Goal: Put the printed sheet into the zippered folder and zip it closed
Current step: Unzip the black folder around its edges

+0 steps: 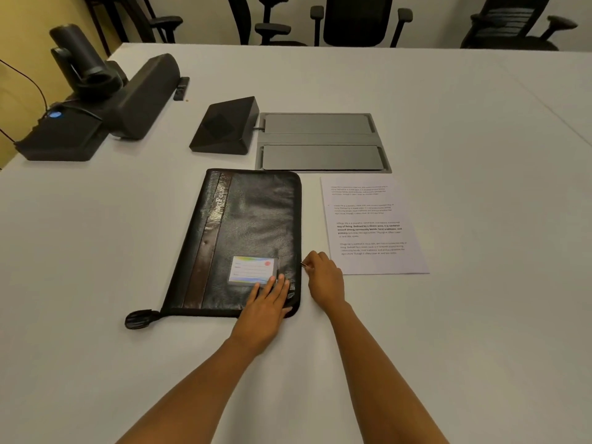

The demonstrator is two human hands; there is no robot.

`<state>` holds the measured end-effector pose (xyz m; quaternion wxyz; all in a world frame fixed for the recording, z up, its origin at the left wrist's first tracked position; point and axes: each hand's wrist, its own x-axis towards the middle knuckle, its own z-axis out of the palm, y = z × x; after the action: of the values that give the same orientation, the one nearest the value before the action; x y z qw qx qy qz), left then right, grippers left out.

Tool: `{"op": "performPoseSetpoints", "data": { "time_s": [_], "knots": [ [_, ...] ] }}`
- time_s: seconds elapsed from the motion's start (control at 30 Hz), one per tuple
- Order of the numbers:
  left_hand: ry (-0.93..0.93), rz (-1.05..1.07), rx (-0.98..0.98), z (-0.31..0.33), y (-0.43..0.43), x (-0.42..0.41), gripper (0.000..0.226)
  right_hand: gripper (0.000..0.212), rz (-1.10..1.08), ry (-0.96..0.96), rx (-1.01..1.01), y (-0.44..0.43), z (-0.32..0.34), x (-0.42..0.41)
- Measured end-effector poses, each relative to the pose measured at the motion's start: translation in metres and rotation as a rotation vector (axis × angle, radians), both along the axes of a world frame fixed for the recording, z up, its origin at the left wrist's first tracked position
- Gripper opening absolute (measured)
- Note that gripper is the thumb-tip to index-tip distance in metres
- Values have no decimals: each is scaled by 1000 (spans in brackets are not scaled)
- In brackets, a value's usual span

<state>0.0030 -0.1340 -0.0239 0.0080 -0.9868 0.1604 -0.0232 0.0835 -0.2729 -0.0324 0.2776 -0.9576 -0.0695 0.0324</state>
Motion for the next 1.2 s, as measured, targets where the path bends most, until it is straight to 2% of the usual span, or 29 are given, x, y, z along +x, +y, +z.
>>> {"op": "performPoseSetpoints", "data": {
  "time_s": [0.1,0.17,0.23,0.4,0.5,0.6,0.67,0.73,0.9,1.07,1.2],
  "knots": [
    [77,70,-27,4,-1,1,61,17,-12,-33,-9,1,-2,-16],
    [248,86,-26,-1,0,2,57,17,-10,-41,5,0,-3,-29],
    [318,114,-39,-4,1,3,54,18,3,-44,8,-4,-4,-43],
    [333,145,-89,-4,-2,3,54,21,16,-47,-33,-10,-16,-85],
    [311,199,-221,-2,-8,-3,55,19,-69,-31,-19,-4,-19,-93],
    [114,331,-419,5,-17,-17,38,18,-128,-16,18,0,-18,-97],
    [0,429,-448,9,-25,-28,20,16,-136,7,59,-1,-18,-101],
    [42,520,-490,9,-34,-38,23,14,-140,22,146,-2,-17,-105],
    [291,794,-820,13,-55,-40,42,15,-163,45,254,-2,-13,-114],
    [279,956,-1022,14,-61,-30,44,10,-195,87,391,-4,-6,-112],
    [291,990,-1032,13,-57,-27,35,12,-134,112,402,-10,-6,-116]
  ]
}}
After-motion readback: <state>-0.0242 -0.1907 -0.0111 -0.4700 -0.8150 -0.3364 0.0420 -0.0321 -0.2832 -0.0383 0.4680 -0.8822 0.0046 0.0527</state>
